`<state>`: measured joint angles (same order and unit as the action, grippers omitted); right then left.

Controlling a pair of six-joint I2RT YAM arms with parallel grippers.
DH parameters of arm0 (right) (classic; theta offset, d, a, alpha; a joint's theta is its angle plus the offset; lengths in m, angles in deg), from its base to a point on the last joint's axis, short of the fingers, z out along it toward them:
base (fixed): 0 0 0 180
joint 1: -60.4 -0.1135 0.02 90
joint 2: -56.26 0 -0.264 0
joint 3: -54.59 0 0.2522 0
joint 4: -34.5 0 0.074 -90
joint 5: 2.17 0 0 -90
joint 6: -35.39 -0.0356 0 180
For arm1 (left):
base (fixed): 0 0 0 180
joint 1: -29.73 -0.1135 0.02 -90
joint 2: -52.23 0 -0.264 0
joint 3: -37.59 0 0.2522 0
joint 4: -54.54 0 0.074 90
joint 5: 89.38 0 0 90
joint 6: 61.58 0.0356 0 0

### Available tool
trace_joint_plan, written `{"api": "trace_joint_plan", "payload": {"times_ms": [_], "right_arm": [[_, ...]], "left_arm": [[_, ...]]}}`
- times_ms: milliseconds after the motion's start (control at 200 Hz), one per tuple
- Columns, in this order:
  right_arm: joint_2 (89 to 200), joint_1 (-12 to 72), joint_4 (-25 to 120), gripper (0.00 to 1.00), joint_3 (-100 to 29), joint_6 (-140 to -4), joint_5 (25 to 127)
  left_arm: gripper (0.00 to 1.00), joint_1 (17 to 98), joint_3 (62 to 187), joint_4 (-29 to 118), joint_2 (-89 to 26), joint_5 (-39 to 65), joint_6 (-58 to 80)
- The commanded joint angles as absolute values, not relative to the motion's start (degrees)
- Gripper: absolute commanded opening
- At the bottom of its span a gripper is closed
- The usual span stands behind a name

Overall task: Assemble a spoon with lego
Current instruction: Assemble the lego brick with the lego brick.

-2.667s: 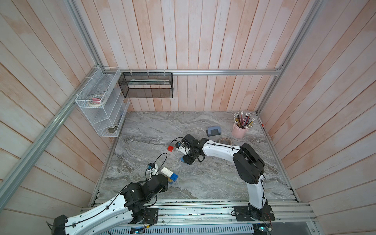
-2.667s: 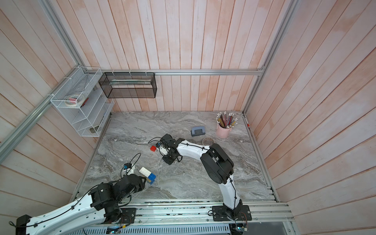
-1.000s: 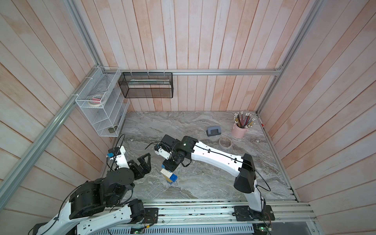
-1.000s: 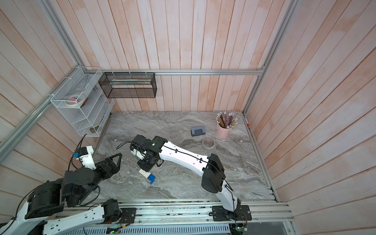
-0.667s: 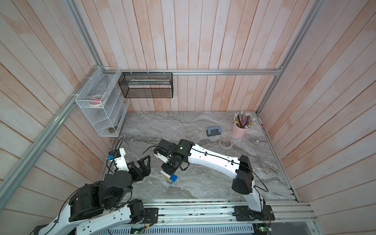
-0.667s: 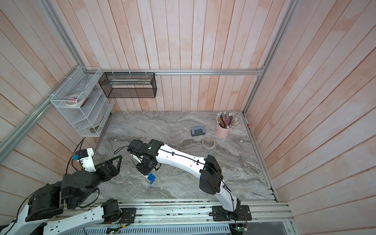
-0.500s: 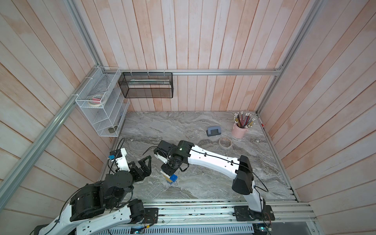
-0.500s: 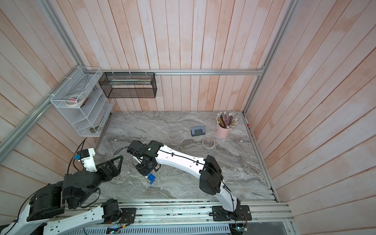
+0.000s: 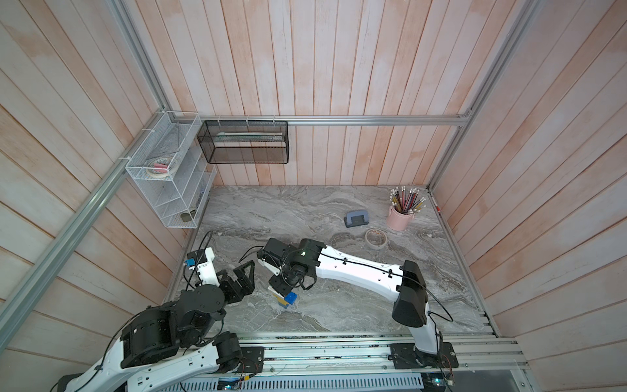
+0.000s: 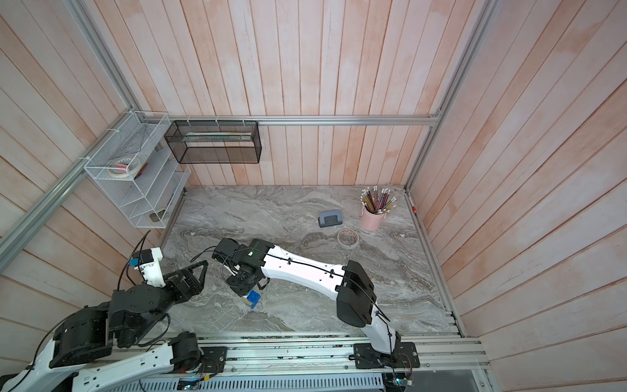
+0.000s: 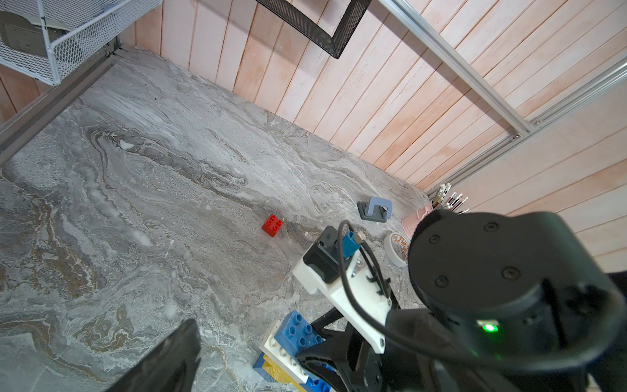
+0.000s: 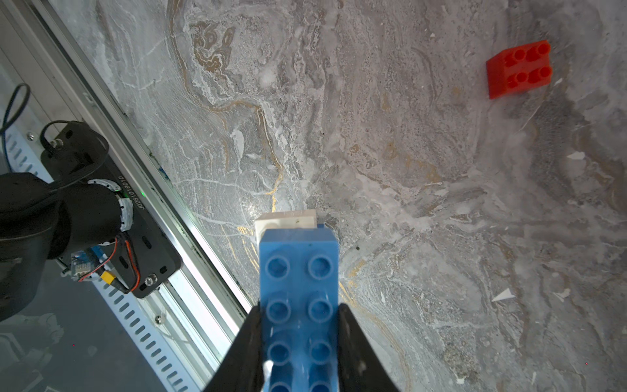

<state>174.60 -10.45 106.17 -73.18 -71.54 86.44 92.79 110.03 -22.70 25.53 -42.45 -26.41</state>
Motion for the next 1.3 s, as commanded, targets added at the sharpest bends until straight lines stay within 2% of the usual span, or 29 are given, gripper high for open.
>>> {"api": "trace_joint_plan", "payload": {"times_ms": [0, 440, 1295], "right_arm": [[170.98, -10.94, 105.59, 0.08, -73.30, -71.85, 88.30], [168.76, -12.11, 102.76, 0.08, -66.46, -70.77, 87.04], [168.84, -12.00, 100.47, 0.07, -61.93, -70.28, 86.17]], "left_arm": [[1.00, 92.74, 109.44, -22.55, 25.95, -42.20, -25.67], [1.00, 92.75, 106.89, -21.29, 26.70, -40.32, -26.14], [1.00, 92.75, 105.63, -21.19, 28.54, -39.52, -26.02]]}}
